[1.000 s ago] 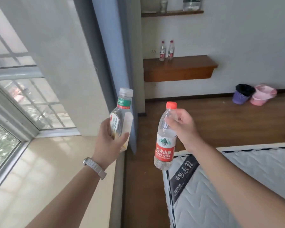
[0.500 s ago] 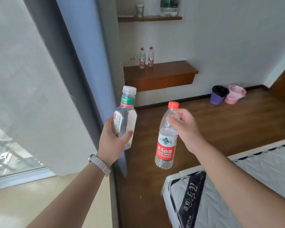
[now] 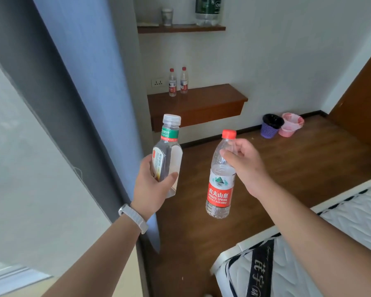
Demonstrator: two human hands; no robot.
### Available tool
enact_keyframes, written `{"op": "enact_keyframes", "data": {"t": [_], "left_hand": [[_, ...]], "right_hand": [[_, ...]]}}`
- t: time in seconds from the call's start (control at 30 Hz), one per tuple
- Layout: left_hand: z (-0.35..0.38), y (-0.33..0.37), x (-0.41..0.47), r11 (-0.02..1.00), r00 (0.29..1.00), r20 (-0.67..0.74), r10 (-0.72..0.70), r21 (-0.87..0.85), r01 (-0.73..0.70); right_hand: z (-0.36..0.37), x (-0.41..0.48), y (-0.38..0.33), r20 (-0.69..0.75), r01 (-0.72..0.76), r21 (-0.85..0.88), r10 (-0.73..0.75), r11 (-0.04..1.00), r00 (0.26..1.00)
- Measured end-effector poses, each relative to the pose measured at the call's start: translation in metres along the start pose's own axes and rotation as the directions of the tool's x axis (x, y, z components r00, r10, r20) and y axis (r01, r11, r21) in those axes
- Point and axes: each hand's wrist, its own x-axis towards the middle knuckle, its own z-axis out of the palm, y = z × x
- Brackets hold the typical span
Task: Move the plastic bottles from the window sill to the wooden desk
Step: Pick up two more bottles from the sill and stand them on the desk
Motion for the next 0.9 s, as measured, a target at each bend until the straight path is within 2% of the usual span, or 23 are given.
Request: {"op": "enact_keyframes", "data": {"t": [0.17, 0.3, 0.57, 0.73, 0.9], "left_hand": [[0.024, -0.003, 0.035, 0.998, 0.998, 0.065, 0.025, 0.054, -0.029], [0.046, -0.001, 0.082, 0.997, 0.998, 0.054, 0.014, 0.079, -0.019], [0.105, 0.021, 0.178, 0.987, 0.998, 0.046, -0.03, 0.158, 0.022], [0.135, 0.036, 0.229, 0.989, 0.999, 0.043, 0.017, 0.148, -0.023], [0.167, 0.036, 0.274, 0.991, 0.997, 0.078, 0.006, 0.13, -0.016]], "right_hand": [[-0.006, 0.044, 0.015, -0.021, -0.021, 0.014, 0.022, 1.0, 1.0], [-0.007, 0.093, 0.031, -0.022, -0.026, 0.02, 0.026, 0.999, 0.999], [-0.033, 0.2, 0.054, -0.053, -0.065, 0.147, 0.074, 0.987, 0.996], [-0.056, 0.257, 0.05, -0.056, -0.057, 0.168, 0.067, 0.984, 0.996], [-0.074, 0.29, 0.048, -0.086, -0.064, 0.149, 0.078, 0.987, 0.993]]}}
